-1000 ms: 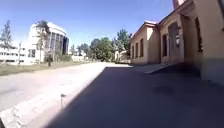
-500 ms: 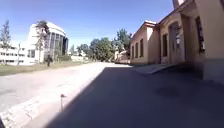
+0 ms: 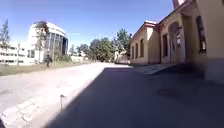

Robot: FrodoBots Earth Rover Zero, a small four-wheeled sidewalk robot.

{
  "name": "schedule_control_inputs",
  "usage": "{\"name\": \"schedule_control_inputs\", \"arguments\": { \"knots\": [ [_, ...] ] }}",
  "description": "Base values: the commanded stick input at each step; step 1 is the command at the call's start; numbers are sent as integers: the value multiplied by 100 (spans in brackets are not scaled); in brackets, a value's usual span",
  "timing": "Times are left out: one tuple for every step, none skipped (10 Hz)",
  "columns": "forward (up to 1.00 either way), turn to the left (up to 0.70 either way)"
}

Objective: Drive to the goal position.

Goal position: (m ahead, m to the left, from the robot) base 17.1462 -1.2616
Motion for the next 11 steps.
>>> {"name": "schedule_control_inputs", "arguments": {
  "knots": [
    [25, 0],
    [25, 0],
    [25, 0],
    [25, 0],
    [25, 0],
    [25, 0],
    [25, 0],
    [25, 0],
    [24, 0],
    [25, 0],
    [25, 0]
  ]
}}
